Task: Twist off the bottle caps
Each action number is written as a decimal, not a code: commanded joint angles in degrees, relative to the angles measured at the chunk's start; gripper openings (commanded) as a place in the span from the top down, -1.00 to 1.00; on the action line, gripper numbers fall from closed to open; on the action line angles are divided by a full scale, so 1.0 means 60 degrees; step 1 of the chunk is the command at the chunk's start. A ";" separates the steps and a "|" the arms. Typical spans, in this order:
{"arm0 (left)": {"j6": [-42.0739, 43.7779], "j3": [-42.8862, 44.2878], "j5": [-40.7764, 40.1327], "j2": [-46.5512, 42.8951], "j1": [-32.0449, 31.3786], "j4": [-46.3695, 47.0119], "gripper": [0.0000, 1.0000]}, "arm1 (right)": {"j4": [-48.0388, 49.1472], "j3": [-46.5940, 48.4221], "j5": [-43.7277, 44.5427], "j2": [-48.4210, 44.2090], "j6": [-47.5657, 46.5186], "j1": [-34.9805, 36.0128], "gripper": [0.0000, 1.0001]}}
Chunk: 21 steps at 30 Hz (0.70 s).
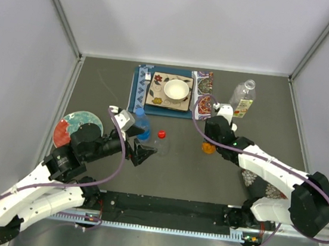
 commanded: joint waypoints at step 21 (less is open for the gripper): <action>-0.0147 -0.0146 0.0101 -0.0046 0.0022 0.0511 -0.97 | -0.0445 0.0762 -0.0179 -0.1028 -0.0177 0.0182 -0.26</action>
